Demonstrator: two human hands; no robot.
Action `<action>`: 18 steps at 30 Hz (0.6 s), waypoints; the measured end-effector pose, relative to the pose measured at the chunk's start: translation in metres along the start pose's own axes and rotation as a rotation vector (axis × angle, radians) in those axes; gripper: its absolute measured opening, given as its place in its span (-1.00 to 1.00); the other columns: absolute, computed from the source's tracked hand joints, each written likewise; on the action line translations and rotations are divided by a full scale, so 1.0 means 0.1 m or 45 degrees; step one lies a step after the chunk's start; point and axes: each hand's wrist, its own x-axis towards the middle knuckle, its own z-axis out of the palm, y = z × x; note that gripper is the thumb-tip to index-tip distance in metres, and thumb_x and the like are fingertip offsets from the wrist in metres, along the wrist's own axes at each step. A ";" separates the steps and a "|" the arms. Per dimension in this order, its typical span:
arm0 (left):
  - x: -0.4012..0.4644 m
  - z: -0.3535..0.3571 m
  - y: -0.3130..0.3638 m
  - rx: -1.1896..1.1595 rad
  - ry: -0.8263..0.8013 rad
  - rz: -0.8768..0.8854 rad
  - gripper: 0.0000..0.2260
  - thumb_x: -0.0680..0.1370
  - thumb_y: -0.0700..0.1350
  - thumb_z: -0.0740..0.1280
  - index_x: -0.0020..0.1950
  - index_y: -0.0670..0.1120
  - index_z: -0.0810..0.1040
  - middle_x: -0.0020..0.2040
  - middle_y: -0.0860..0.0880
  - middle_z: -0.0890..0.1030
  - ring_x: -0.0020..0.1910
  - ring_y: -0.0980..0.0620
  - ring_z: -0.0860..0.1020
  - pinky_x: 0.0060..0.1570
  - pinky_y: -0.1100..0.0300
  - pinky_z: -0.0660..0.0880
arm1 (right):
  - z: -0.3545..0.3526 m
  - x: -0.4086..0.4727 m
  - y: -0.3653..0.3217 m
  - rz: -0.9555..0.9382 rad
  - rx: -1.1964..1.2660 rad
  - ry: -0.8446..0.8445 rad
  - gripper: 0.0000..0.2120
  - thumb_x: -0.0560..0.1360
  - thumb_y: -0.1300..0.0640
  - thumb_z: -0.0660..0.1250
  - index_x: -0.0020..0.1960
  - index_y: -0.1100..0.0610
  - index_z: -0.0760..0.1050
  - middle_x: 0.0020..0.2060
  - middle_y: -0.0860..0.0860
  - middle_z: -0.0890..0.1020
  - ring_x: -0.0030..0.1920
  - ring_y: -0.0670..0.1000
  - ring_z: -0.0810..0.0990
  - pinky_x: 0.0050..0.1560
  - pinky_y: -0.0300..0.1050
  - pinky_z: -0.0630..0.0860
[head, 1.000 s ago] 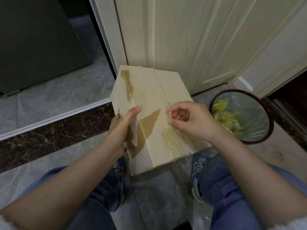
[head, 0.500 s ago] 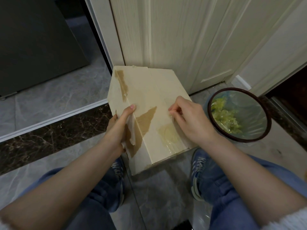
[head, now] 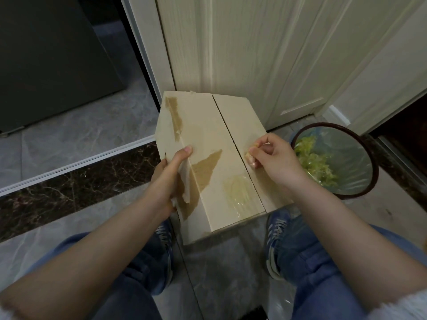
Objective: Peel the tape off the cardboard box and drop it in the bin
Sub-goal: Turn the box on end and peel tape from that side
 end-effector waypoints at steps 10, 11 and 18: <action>-0.04 0.03 0.01 -0.029 0.023 0.117 -0.05 0.19 0.35 0.50 0.54 0.15 0.34 0.11 0.15 0.52 0.05 0.06 0.50 0.25 -0.11 0.41 | -0.02 -0.04 -0.07 0.067 -0.023 -0.035 -0.80 0.61 0.06 0.32 -0.04 0.03 0.72 -0.24 0.08 0.69 -0.29 -0.09 0.56 -0.13 -0.18 0.53; -0.02 0.02 0.00 -0.045 0.025 0.120 -0.07 0.21 0.33 0.50 0.55 0.15 0.33 0.08 0.17 0.51 0.03 0.08 0.49 0.23 -0.10 0.41 | -0.02 -0.04 -0.08 0.079 -0.047 -0.062 -0.78 0.60 -0.02 0.32 -0.04 0.00 0.73 -0.22 0.08 0.70 -0.25 -0.07 0.58 -0.07 -0.13 0.55; -0.02 0.00 0.00 -0.058 0.032 0.120 -0.02 0.21 0.32 0.51 0.58 0.14 0.28 0.09 0.19 0.49 0.00 0.10 0.47 0.18 -0.09 0.41 | -0.05 -0.07 -0.06 -0.061 -0.249 -0.131 -0.85 0.54 0.15 0.43 0.01 -0.07 0.71 -0.20 -0.24 0.68 -0.17 -0.25 0.60 0.08 -0.19 0.54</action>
